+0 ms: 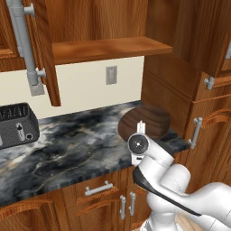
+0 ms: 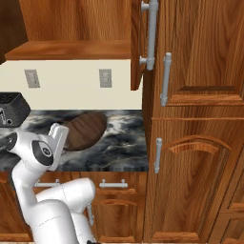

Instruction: Move the bowls from the cabinet to the plates on the dining table.

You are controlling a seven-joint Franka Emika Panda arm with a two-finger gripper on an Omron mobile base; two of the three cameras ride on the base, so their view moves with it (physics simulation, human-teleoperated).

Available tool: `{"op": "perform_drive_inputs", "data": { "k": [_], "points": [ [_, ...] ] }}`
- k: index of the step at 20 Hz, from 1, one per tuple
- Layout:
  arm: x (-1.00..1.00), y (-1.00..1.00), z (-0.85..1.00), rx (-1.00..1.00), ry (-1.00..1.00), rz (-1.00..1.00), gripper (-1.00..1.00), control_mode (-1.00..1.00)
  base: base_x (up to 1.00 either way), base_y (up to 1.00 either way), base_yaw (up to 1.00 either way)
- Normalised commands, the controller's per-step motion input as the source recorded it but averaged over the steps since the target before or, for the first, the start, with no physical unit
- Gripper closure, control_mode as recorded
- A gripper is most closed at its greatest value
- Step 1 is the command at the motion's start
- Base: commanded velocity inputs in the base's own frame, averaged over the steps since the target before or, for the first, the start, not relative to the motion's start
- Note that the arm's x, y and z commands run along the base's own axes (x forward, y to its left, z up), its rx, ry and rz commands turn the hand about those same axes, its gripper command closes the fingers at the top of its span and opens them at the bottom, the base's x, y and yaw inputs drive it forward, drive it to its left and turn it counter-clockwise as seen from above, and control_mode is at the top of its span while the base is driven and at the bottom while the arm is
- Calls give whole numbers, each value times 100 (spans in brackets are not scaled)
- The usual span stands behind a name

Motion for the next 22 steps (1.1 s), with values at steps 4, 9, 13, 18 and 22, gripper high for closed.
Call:
{"op": "perform_drive_inputs", "data": {
  "k": [4,9,13,18,22],
  "points": [
    [27,-15,-12,0,0,2,100,-100,0,0,0],
    [11,-4,-15,1,0,3,100,-100,0,0,0],
    [0,0,-13,1,0,3,100,-100,0,0,0],
    [0,0,-3,0,0,1,100,100,-7,0,3],
    [0,0,0,0,0,0,100,100,-45,13,8]
  ]
}}
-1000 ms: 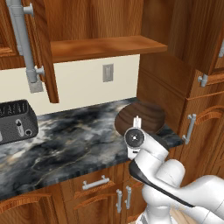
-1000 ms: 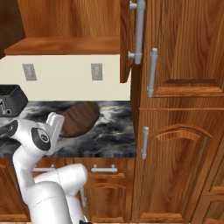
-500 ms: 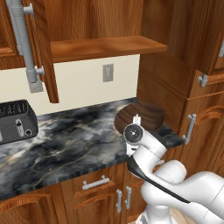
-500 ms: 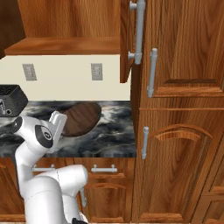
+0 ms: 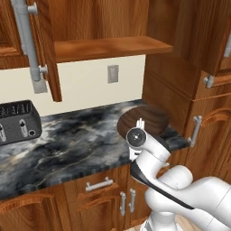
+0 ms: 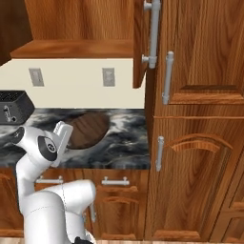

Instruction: Move the bowls from the cabinet to the plates on the dining table.

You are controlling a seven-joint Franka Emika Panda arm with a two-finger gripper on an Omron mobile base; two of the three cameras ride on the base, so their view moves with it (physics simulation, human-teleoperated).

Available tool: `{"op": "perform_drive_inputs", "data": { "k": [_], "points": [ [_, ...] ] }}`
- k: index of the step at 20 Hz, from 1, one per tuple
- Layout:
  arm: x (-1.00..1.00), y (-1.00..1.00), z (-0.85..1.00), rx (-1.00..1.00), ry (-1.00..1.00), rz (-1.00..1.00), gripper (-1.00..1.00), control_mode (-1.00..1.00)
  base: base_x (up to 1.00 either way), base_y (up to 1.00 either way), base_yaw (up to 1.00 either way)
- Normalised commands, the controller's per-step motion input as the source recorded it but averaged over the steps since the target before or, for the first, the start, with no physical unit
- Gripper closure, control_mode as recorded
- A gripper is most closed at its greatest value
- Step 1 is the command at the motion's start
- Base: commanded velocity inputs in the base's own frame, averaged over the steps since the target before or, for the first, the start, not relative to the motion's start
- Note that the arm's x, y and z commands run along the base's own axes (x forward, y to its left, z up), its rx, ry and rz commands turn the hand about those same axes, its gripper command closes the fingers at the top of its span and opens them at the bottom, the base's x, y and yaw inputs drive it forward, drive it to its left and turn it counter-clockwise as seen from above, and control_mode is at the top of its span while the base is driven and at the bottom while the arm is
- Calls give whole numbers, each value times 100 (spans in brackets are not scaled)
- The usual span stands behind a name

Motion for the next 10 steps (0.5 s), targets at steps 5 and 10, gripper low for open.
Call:
{"op": "perform_drive_inputs", "data": {
  "k": [5,10],
  "points": [
    [0,0,0,0,0,0,100,100,-69,28,13],
    [0,0,0,0,0,0,100,100,-58,33,13]
  ]
}}
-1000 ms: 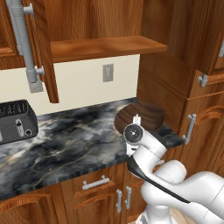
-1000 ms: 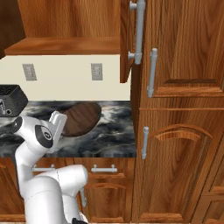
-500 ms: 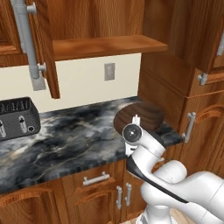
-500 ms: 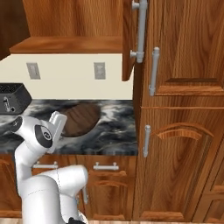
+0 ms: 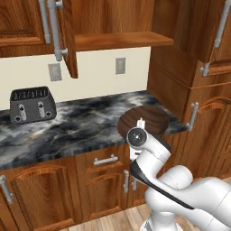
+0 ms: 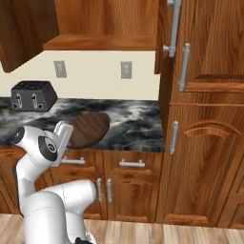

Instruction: Move the bowls from the cabinet to the plates on the dining table.

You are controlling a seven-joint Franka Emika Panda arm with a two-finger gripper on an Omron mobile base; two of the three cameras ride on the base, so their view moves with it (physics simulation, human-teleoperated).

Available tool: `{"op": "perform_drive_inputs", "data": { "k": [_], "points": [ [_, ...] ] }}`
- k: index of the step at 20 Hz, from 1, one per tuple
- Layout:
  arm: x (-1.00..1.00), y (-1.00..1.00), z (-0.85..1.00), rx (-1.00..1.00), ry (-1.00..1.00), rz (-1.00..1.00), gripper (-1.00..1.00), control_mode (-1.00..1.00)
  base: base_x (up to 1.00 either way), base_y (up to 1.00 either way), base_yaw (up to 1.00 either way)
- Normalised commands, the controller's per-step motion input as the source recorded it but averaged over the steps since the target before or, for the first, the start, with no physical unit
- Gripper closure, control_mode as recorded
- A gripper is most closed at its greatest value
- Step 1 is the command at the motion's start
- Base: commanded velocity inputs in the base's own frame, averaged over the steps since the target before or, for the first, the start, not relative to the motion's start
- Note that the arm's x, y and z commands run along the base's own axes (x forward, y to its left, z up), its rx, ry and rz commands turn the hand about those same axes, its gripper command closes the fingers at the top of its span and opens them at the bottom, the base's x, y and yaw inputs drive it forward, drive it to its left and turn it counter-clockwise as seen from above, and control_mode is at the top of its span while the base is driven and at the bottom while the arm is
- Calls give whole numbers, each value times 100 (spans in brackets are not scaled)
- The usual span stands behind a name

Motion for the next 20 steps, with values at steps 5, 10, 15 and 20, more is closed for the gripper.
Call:
{"op": "perform_drive_inputs", "data": {
  "k": [5,10,15,20],
  "points": [
    [0,0,0,0,0,0,100,100,-4,49,15],
    [0,0,0,0,0,0,100,100,21,47,33],
    [0,0,0,0,0,0,100,100,31,54,35],
    [0,0,0,0,0,0,100,100,33,56,35]
  ]
}}
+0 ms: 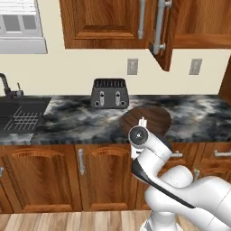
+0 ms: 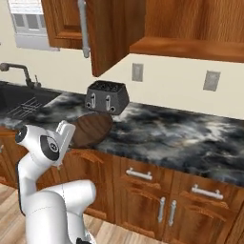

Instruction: Move the bowls from the cabinet to the plates on the dining table.

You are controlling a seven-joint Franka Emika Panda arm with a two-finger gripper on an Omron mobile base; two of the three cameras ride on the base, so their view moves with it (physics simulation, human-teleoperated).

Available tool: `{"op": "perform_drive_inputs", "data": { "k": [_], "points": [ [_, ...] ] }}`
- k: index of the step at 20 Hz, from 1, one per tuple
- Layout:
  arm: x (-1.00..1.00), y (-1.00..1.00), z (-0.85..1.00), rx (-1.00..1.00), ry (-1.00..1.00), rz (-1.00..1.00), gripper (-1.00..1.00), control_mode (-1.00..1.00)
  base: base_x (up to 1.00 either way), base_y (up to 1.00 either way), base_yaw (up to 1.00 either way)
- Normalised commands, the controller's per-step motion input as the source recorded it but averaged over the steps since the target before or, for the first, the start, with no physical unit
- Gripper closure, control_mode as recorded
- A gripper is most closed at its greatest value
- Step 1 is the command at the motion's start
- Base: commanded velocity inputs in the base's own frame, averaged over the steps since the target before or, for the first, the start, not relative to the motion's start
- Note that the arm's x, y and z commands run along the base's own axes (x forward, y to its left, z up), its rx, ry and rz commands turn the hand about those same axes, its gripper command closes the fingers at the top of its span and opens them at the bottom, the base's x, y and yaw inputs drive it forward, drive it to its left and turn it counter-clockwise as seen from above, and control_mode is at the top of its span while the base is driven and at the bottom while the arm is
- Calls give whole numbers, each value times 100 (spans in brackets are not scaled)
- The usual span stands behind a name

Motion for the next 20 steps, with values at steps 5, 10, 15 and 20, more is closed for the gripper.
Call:
{"op": "perform_drive_inputs", "data": {
  "k": [5,10,15,20],
  "points": [
    [0,0,0,0,0,0,100,100,31,58,36],
    [0,0,0,0,0,0,100,100,38,59,37],
    [0,0,0,0,0,0,100,100,31,60,41],
    [0,0,0,0,0,0,100,100,34,63,45]
  ]
}}
